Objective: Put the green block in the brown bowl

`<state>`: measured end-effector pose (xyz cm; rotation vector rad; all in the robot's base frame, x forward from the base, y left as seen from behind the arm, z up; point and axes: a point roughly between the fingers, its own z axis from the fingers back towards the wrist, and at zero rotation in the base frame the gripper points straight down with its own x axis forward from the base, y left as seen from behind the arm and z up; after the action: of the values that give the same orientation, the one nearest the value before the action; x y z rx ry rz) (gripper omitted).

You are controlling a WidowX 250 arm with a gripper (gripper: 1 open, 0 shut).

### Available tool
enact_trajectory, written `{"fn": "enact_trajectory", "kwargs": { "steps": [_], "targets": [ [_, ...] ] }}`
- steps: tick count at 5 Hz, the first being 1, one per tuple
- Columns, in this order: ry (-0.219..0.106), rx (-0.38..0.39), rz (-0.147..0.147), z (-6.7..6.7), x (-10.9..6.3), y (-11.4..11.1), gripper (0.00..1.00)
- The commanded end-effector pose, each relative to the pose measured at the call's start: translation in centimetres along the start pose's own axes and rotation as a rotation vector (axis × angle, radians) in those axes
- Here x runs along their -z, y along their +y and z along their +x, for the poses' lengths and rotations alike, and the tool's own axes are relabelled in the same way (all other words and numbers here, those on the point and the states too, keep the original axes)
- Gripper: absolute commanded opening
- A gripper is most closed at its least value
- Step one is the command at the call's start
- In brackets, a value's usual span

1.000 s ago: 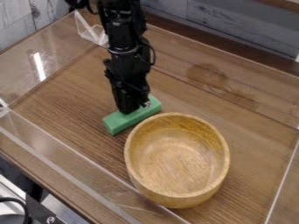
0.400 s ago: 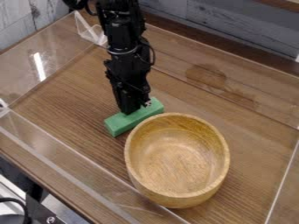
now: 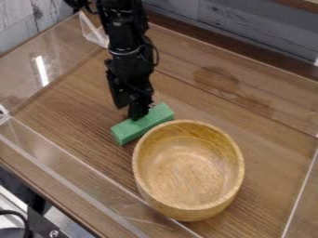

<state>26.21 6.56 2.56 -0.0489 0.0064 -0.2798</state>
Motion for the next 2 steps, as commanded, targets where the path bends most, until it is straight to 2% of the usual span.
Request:
{"fn": "enact_trajectory", "kwargs": {
  "steps": [1, 2],
  "targets": [
    [0.005, 0.002, -0.004, -0.22, 0.51, -0.20, 1.00],
    [0.007, 0.002, -0.007, -0.26, 1.07, -0.34, 1.00]
  ]
}}
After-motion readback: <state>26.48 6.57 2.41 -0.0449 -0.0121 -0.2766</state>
